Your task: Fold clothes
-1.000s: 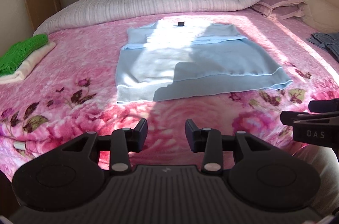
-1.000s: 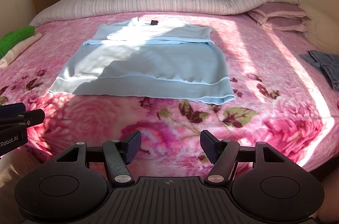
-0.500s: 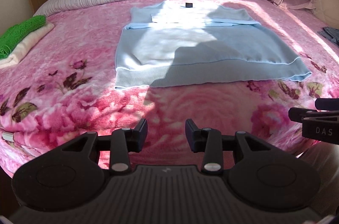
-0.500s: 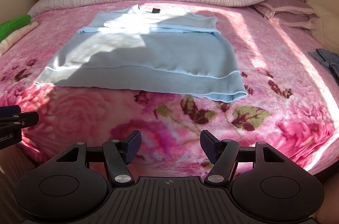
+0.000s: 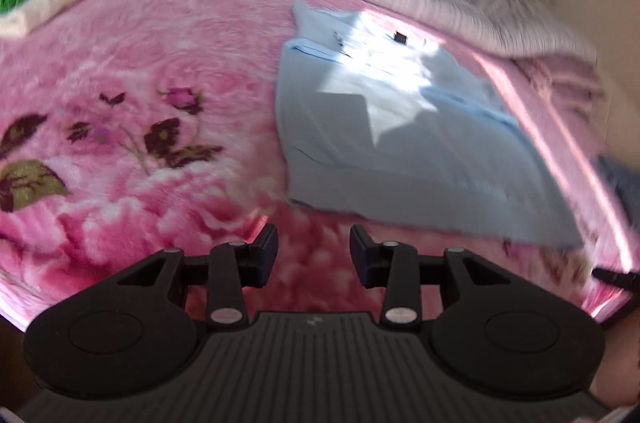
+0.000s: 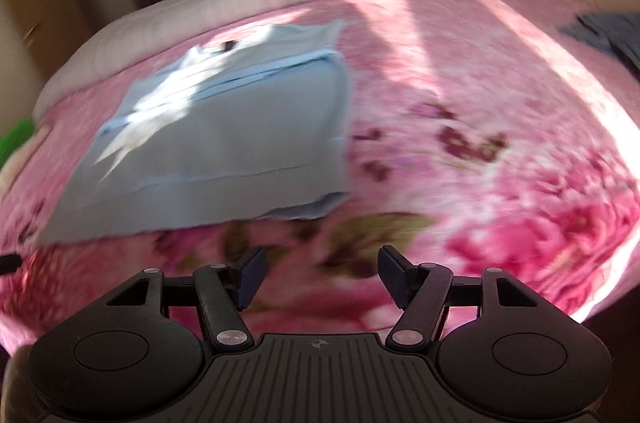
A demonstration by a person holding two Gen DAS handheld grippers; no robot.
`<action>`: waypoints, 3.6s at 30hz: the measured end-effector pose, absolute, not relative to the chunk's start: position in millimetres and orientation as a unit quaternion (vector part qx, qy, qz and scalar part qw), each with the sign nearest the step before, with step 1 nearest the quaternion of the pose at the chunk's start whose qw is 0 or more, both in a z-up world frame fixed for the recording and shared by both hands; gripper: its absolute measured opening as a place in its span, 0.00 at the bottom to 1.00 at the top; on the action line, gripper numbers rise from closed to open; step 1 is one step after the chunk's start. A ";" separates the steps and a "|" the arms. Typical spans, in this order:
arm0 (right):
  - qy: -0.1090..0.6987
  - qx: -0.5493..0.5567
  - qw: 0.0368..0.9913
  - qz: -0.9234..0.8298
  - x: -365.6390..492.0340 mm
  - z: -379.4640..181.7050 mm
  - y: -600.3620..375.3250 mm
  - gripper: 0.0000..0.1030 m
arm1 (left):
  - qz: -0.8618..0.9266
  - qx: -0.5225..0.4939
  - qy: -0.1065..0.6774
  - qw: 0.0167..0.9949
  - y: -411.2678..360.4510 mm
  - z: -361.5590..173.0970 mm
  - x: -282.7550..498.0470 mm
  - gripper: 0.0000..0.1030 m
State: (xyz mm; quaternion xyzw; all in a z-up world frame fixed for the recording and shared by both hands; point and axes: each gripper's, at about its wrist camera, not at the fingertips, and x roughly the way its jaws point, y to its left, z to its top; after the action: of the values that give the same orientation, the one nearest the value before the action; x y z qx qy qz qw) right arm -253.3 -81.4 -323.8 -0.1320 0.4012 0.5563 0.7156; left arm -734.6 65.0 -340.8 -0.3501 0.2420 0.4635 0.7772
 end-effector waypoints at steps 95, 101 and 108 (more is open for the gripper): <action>0.658 0.152 0.554 0.487 -110.9 -331.2 120.9 0.27 | 0.348 -0.608 0.061 0.711 300.4 -369.0 -770.7 0.08; 0.604 0.074 0.586 0.536 -108.2 -337.2 116.9 0.35 | 0.338 -0.506 0.147 0.780 285.1 -358.1 -762.8 0.15; 0.429 -0.125 0.613 0.651 -156.7 -314.1 111.9 0.35 | 0.316 -0.409 0.211 0.830 281.9 -353.8 -724.2 0.27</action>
State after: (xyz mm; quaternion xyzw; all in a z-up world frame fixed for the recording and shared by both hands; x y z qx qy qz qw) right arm -156.7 111.9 -314.1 -0.1253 0.4289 0.6513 0.6133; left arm -724.2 281.9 -353.8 -0.4085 0.2110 0.3160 0.8299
